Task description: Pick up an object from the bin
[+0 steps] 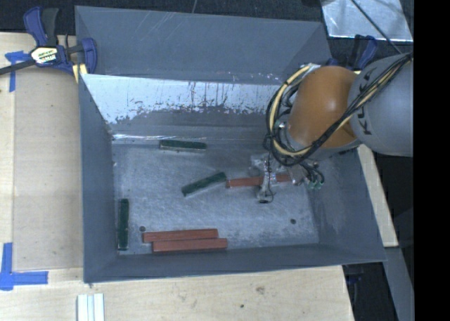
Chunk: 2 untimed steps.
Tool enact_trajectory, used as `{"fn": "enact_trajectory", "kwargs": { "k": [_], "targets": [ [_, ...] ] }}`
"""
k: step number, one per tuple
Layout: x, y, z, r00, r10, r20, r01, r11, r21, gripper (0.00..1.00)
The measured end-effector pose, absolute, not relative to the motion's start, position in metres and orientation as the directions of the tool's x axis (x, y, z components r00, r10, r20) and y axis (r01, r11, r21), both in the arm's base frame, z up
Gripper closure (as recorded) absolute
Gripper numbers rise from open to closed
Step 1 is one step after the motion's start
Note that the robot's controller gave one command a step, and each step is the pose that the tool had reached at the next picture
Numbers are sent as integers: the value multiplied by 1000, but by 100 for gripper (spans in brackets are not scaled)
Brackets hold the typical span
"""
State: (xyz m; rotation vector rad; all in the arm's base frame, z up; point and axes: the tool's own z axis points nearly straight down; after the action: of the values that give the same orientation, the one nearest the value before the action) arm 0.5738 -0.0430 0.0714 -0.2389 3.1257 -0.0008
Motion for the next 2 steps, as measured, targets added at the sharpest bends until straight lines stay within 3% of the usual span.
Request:
{"fn": "enact_trajectory", "kwargs": {
  "k": [1,2],
  "targets": [
    [574,-43,71,-988,-152,-7,-152,988,-1,100],
    [613,-66,156,-989,-150,-4,-150,989,-1,100]
  ]
}}
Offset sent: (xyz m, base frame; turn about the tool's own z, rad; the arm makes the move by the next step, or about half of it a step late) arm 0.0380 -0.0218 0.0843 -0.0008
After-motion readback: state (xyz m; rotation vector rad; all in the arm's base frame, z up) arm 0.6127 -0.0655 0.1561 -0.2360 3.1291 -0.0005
